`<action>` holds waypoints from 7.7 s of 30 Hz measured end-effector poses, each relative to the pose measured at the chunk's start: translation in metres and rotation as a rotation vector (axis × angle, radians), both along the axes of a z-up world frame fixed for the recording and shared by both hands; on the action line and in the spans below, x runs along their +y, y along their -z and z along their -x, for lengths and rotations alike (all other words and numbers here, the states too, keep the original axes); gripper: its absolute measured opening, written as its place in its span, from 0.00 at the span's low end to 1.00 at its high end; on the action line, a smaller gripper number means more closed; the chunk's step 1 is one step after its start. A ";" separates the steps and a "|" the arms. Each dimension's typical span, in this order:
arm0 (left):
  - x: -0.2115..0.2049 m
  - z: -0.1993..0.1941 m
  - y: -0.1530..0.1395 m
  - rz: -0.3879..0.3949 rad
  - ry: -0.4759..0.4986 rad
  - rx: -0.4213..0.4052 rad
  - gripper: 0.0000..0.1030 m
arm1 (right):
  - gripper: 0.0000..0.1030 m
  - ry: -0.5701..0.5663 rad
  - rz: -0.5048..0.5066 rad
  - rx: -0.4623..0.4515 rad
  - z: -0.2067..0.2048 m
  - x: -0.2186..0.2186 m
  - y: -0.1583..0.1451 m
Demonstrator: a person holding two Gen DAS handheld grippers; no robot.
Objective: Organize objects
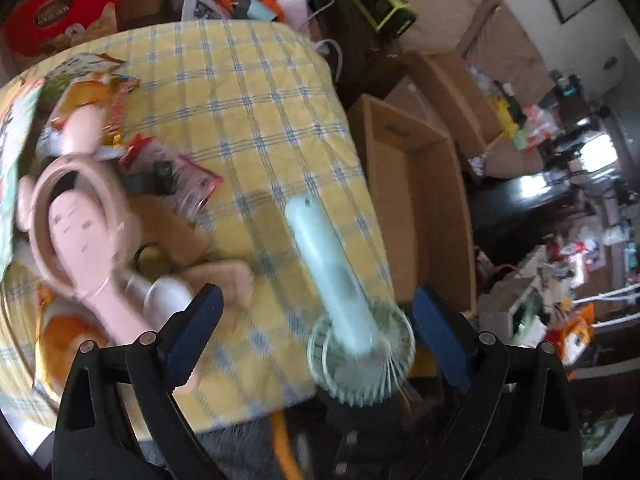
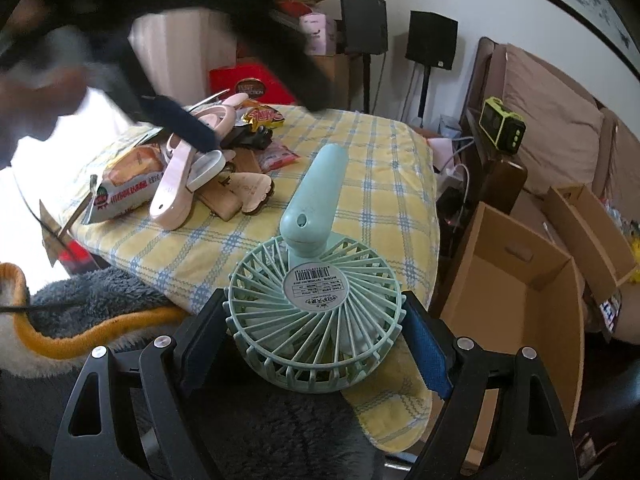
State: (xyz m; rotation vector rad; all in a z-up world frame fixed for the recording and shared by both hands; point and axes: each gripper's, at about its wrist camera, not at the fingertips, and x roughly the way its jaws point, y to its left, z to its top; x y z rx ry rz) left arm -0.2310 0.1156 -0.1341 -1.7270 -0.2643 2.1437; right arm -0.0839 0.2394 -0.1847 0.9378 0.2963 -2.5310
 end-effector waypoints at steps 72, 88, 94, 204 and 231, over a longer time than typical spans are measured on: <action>0.049 -0.097 -0.142 -0.064 0.128 0.502 0.22 | 0.82 0.192 -0.033 0.172 -0.034 0.004 -0.101; 0.038 -0.106 -0.157 -0.062 0.099 0.548 0.22 | 0.82 0.177 -0.057 0.207 -0.042 -0.011 -0.120; 0.053 -0.110 -0.152 -0.051 0.110 0.553 0.22 | 0.82 0.179 -0.038 0.203 -0.040 -0.002 -0.114; 0.227 -0.067 -0.064 -0.112 0.191 0.433 0.21 | 0.82 0.380 -0.008 0.096 -0.005 0.161 -0.043; 0.228 -0.040 -0.004 -0.065 0.163 0.256 0.21 | 0.82 0.354 0.002 -0.084 0.014 0.160 0.009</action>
